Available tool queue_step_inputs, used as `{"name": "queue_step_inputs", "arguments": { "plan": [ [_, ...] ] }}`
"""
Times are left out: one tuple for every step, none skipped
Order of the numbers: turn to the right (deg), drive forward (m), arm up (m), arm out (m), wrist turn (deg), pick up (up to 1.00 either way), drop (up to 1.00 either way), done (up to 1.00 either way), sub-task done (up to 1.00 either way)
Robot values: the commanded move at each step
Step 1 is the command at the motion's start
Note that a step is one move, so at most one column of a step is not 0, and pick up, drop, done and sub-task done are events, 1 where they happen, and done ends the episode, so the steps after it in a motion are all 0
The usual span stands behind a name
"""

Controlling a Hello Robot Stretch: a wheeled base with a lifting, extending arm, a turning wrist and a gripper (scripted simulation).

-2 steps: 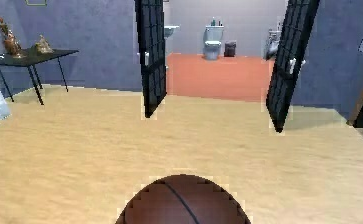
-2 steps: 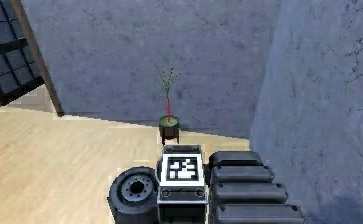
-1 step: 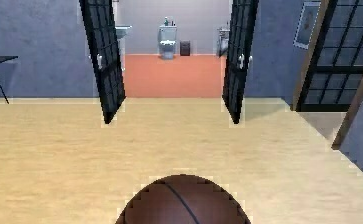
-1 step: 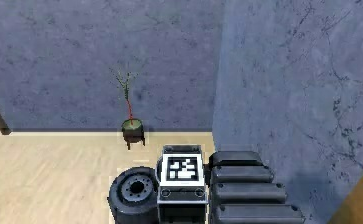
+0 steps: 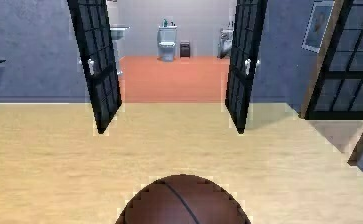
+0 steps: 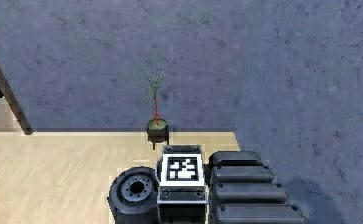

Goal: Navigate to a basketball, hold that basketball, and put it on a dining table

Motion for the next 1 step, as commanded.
{"name": "queue_step_inputs", "arguments": {
  "plan": [
    [-45.0, 0.0, 0.0, 0.0, 0.0, 0.0, 0.0, 0.0, 0.0]
  ]
}}
